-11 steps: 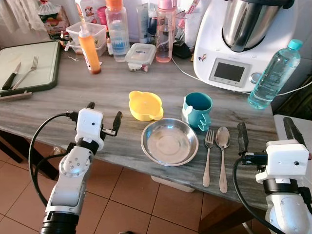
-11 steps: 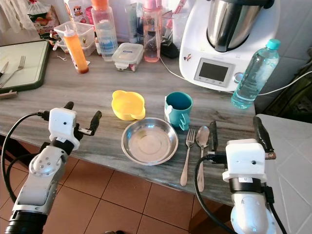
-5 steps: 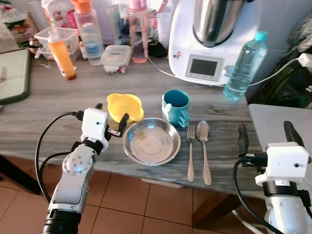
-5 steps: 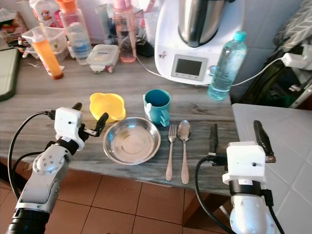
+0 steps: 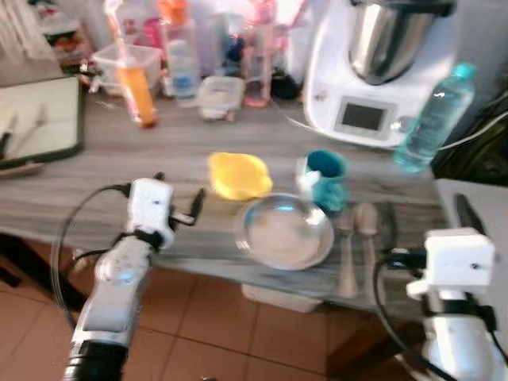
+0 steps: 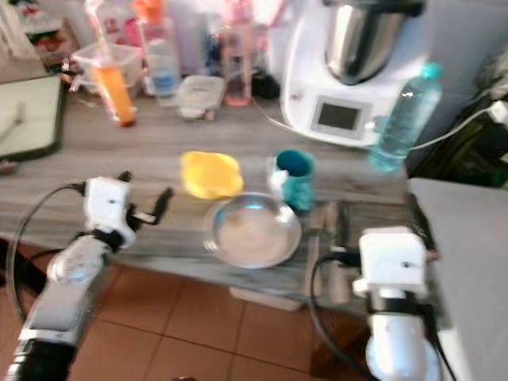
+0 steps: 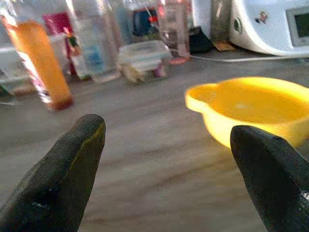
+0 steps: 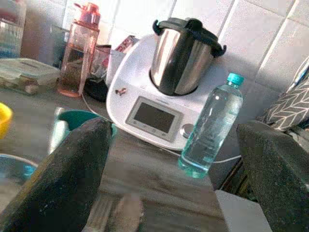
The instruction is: Setting the table
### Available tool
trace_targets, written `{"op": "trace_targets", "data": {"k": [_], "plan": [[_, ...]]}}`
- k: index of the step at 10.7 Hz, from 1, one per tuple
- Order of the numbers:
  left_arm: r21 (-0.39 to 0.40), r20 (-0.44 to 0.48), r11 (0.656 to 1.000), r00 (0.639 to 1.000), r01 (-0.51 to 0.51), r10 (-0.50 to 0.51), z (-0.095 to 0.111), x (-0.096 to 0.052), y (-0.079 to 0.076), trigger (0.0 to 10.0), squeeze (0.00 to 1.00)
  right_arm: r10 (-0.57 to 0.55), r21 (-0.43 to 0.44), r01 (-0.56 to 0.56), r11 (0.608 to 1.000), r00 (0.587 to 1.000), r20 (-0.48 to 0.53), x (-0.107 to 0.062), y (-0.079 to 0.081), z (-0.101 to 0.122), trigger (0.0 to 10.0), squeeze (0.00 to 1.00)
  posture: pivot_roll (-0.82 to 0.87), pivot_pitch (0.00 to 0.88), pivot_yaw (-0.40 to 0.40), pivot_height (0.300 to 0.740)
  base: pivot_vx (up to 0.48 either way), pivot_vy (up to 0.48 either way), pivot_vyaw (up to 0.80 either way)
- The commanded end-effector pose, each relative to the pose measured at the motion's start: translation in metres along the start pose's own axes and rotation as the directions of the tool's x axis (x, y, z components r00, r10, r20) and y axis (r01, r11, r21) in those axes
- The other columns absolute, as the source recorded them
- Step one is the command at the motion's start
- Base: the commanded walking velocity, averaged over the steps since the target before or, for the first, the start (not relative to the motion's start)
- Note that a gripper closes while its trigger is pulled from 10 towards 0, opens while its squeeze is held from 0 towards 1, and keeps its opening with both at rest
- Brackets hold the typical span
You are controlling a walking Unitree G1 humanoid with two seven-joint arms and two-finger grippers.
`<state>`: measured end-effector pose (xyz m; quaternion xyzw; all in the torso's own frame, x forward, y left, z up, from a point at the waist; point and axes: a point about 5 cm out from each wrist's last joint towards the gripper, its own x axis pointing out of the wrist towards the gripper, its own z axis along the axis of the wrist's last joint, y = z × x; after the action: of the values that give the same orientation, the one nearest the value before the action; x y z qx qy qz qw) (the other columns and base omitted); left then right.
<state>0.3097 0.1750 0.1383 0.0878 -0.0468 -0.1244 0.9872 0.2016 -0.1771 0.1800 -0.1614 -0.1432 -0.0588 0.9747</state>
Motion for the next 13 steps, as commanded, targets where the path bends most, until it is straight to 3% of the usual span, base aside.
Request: {"op": "trace_targets", "data": {"k": [1, 7, 13], "plan": [[-0.008, -0.003, 1.000, 1.000, 0.019, -0.019, -0.0004, 0.0015, -0.0047, 10.0, 0.00, -0.008, -0.019, 0.008, 1.000, 1.000, -0.008, -0.0010, -0.0042, -0.0014, 10.0, 0.35, 0.08, 0.095, 0.015, 0.740, 0.000, 0.480, 0.00], [-0.007, 0.004, 1.000, 1.000, 0.019, -0.019, -0.0008, 0.0018, -0.0087, 10.0, 0.00, -0.002, -0.022, 0.002, 1.000, 1.000, -0.004, 0.0009, -0.0039, -0.0018, 10.0, 0.35, 0.08, 0.093, 0.007, 0.740, 0.000, 0.448, 0.00], [0.028, 0.041, 0.999, 0.999, -0.029, 0.028, 0.0008, -0.0033, -0.0040, 10.0, 0.00, 0.030, -0.019, -0.030, 0.999, 1.000, 0.001, 0.0051, 0.0012, -0.0040, 10.0, 0.35, 0.10, 0.087, -0.006, 0.740, 0.000, 0.000, 0.00]]}}
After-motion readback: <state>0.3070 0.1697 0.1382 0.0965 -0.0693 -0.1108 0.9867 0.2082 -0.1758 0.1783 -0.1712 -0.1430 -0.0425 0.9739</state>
